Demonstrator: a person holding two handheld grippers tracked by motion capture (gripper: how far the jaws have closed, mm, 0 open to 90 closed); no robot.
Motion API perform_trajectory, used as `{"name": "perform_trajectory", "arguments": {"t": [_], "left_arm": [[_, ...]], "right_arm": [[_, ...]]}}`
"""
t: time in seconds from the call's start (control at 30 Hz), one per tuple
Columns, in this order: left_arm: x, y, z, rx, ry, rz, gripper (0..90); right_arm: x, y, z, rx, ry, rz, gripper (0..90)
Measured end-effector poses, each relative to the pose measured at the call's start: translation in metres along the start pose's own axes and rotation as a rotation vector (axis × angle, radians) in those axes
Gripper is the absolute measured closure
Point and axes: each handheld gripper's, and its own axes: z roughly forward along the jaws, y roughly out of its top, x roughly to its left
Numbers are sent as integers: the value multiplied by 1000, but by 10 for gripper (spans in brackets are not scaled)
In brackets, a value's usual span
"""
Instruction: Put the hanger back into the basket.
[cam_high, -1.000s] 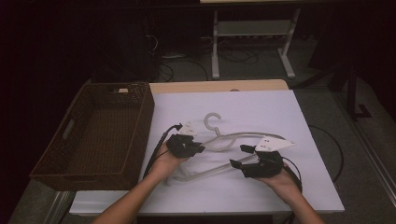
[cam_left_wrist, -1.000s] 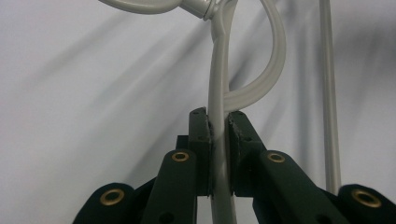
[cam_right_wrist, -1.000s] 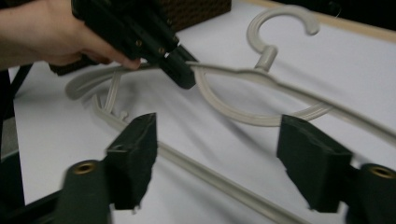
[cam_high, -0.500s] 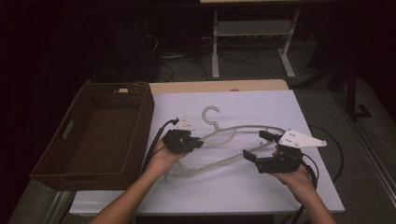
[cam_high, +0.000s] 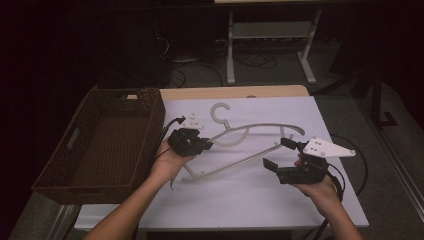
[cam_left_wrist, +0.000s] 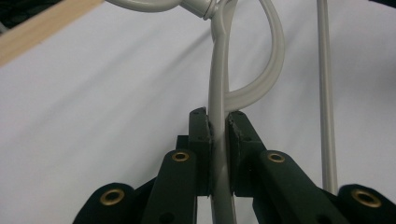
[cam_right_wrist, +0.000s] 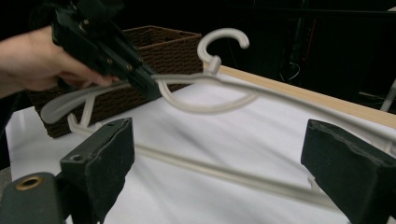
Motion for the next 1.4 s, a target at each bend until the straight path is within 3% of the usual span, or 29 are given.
{"name": "perform_trajectory", "arguments": {"t": [0.3, 0.73, 0.9, 1.4], "left_arm": [[11, 13, -31, 6, 45, 1, 821], [35, 17, -79, -6, 117, -21, 821], [45, 15, -99, -9, 155, -15, 820], [78, -9, -159, -46, 254, -55, 820]], "right_arm": [[-1, 2, -2, -8, -2, 9, 89], [-1, 3, -1, -8, -4, 5, 89], [-1, 3, -1, -7, -5, 5, 89], [0, 3, 0, -6, -8, 6, 89]]}}
